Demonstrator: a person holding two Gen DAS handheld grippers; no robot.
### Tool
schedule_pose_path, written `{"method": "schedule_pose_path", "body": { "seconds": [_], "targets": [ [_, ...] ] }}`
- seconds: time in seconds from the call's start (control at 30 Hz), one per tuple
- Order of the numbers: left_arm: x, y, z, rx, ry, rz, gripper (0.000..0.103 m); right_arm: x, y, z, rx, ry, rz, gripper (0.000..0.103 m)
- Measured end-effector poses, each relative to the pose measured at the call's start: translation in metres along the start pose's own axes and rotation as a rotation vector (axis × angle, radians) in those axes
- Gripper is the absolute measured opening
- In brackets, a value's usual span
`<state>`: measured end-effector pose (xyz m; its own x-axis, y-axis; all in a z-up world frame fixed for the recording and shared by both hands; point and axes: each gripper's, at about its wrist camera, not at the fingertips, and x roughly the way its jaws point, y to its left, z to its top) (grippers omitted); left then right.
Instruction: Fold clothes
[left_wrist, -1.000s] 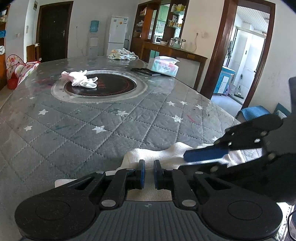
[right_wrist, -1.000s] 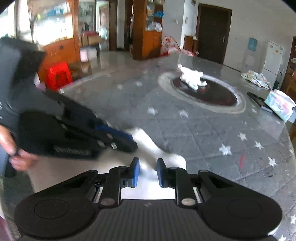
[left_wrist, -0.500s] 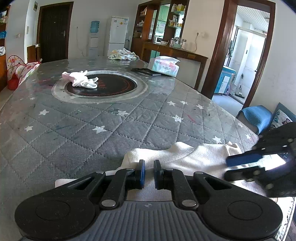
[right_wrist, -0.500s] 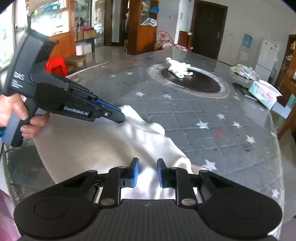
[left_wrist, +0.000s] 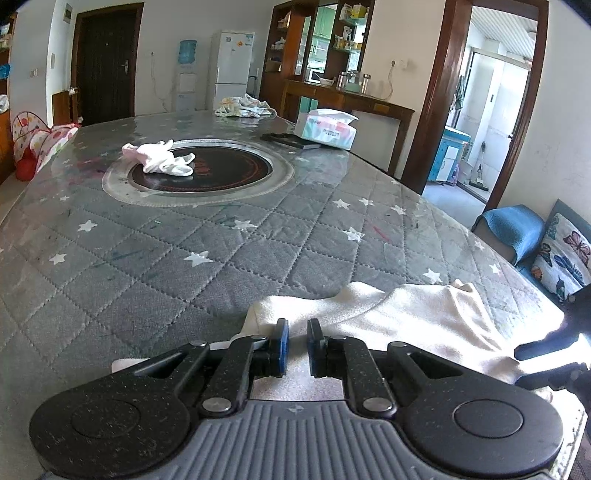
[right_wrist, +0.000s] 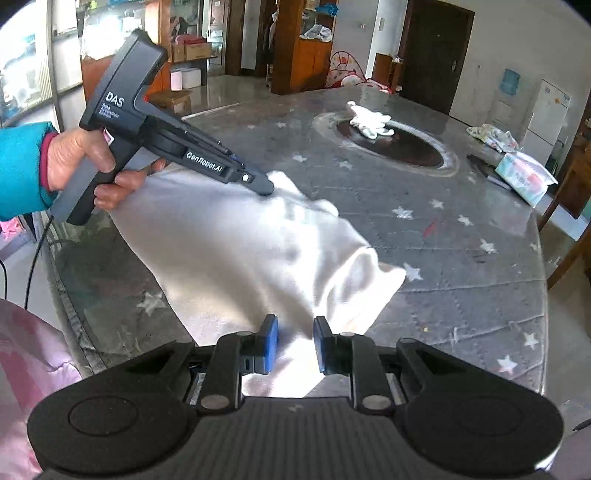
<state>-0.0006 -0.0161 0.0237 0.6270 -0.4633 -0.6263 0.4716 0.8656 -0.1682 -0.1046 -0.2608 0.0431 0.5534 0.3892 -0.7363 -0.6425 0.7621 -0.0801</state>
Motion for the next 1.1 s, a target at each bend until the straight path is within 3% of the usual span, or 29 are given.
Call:
{"method": "schedule_pose_path", "body": {
  "seconds": [0.13,0.47,0.6,0.83,1.1],
  "targets": [
    [-0.023,-0.001,0.002,0.011,-0.037,0.000,0.025,-0.007,0.003,0.005,-0.004,-0.039,0.017,0.019],
    [-0.100,-0.008,-0.042,0.062,-0.057,-0.024,0.024,0.008,0.028,0.024,-0.055,-0.096,0.101,0.023],
    [-0.107,-0.008,-0.059,0.063,-0.045,-0.002,0.024,0.017,0.042,0.032,-0.088,-0.101,0.138,0.024],
    [-0.099,0.015,-0.072,-0.041,-0.018,0.012,0.027,0.039,0.049,0.027,-0.089,-0.047,0.156,0.024],
    [-0.099,0.021,-0.055,-0.077,-0.048,-0.019,0.025,0.030,0.040,0.038,-0.078,-0.085,0.142,0.024]
  ]
}}
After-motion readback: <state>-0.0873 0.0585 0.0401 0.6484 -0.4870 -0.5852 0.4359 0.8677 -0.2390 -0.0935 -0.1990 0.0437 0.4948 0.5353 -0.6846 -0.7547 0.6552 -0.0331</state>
